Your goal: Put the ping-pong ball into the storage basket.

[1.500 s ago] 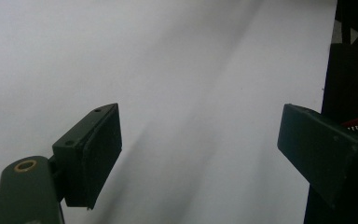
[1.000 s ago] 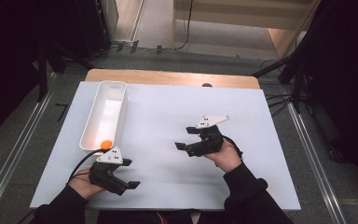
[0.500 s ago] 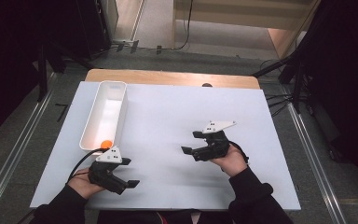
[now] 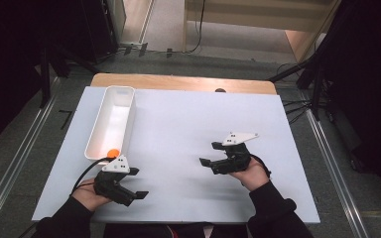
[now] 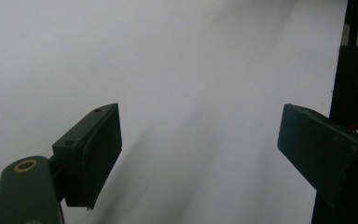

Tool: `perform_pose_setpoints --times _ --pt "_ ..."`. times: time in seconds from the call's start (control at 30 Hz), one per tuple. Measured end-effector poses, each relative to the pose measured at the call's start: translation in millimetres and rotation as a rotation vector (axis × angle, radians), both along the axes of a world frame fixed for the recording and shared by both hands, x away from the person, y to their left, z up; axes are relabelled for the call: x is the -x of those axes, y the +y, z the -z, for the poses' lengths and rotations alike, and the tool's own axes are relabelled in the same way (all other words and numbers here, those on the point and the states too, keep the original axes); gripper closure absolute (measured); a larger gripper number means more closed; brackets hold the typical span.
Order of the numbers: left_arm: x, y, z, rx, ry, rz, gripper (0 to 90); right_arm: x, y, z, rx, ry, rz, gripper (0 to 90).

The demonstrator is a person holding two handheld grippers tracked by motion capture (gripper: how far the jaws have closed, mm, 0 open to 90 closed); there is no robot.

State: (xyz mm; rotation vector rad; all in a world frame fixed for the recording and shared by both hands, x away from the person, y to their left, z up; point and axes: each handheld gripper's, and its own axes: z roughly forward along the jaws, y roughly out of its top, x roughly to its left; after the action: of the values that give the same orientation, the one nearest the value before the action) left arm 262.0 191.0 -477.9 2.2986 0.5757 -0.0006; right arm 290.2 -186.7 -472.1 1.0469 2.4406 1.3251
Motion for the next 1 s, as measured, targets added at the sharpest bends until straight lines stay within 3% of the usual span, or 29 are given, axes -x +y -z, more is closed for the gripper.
perform_pose_setpoints --times 0.67,1.0 --pt "1.0 -1.1 0.1 -0.003 -0.002 0.007 13.9 17.6 -25.6 5.4 0.013 0.016 0.045 20.8" --pt "1.1 -1.3 0.2 -0.003 -0.004 0.006 13.9 25.7 -30.8 10.2 0.054 0.053 0.04 20.8"
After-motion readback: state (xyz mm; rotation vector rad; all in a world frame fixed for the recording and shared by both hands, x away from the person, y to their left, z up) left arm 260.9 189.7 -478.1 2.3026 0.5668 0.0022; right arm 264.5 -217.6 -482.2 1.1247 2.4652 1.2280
